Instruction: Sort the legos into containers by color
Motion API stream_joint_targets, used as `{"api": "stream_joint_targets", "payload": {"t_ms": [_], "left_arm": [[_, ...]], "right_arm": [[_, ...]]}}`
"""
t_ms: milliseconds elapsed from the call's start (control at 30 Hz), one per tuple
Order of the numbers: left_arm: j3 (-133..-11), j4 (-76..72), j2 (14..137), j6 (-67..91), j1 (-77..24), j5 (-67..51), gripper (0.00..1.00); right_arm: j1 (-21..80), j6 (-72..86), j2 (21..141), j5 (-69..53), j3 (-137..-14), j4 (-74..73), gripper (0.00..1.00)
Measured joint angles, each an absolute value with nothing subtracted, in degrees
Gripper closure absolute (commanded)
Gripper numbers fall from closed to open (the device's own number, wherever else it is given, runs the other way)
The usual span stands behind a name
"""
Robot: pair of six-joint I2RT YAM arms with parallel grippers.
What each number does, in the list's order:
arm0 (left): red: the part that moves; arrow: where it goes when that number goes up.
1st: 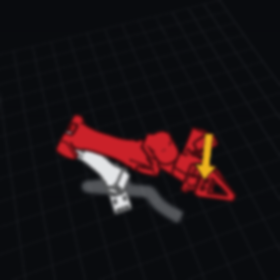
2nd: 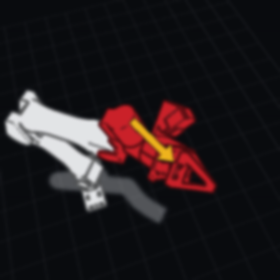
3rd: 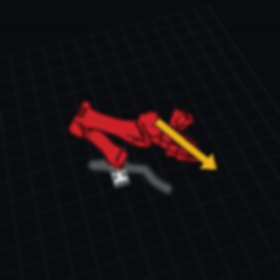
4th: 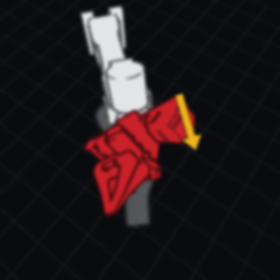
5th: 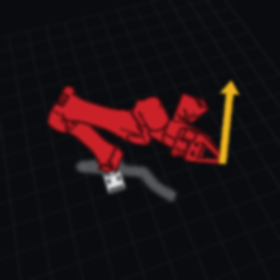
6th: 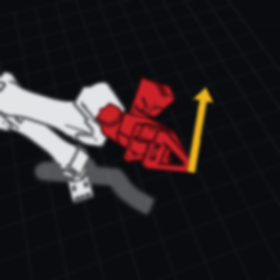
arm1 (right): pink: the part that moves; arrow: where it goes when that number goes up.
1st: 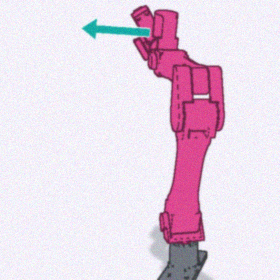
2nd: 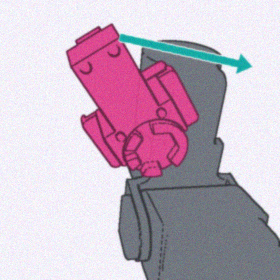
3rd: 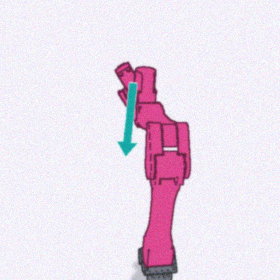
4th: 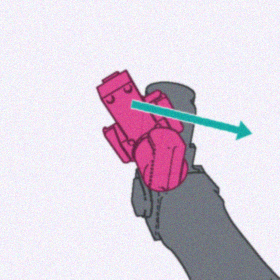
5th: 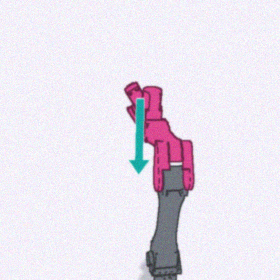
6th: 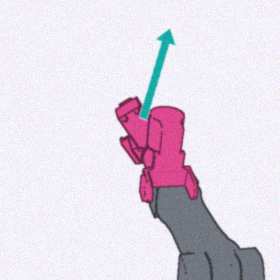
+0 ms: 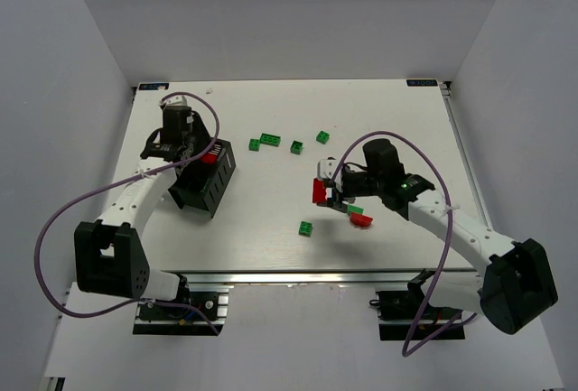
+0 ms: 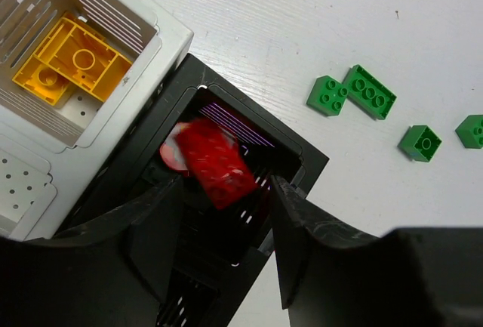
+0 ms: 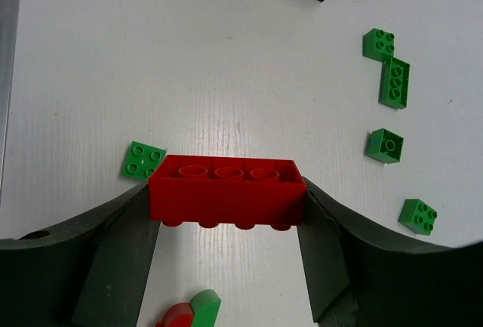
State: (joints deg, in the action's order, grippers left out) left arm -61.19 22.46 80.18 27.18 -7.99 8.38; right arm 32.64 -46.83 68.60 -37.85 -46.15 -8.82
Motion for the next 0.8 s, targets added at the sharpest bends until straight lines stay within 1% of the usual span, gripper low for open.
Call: {"api": "stream_joint_targets", "payload": {"t_ms": [133,233,333,367,400,433,467,567,633,700,800], "left_arm": [[-61.2,22.5,79.5,27.2,-8.0,8.4,0.39],[-61.2,22.7,78.4,27.3,-8.0,8.3,0.42],[-61.2,23.4,76.4,27.7,-8.0,8.4,0.64],[-61.2,23.9,75.1,27.8,-8.0,8.4,0.7],[-61.2,24.3,73.7,28.1,-8.0,8.6,0.74],[-61.2,24.8,72.1,28.2,-8.0,8.8,0.75],[-61.0,25.3,69.9,28.2,-8.0,8.9,0.74],[-59.4,26.8,61.7,28.7,-8.0,10.2,0.53],[-58.1,28.1,56.0,29.5,-8.0,11.6,0.41],[-57.0,30.2,51.0,30.5,-8.0,13.2,0.39],[-56.2,33.6,45.3,31.8,-8.0,15.8,0.38]], "right_arm": [[32.6,-46.1,69.3,-38.1,-46.2,-8.8,1.0],[32.6,-45.4,70.1,-38.3,-46.7,-8.9,1.0],[33.1,-44.8,71.3,-38.3,-47.9,-8.8,1.0],[33.4,-44.2,72.0,-38.1,-48.9,-8.8,1.0],[33.9,-43.7,72.8,-37.8,-49.8,-8.5,1.0],[34.6,-43.2,73.6,-37.6,-50.7,-8.1,1.0],[35.5,-42.5,74.7,-37.3,-52.0,-7.3,1.0],[39.0,-40.2,78.8,-35.5,-56.6,-4.3,1.0],[42.0,-37.5,82.6,-33.5,-60.4,-1.7,1.0],[44.8,-34.3,86.8,-31.6,-64.8,1.4,1.0],[48.5,-28.3,94.5,-27.7,-73.0,5.5,1.0]]}}
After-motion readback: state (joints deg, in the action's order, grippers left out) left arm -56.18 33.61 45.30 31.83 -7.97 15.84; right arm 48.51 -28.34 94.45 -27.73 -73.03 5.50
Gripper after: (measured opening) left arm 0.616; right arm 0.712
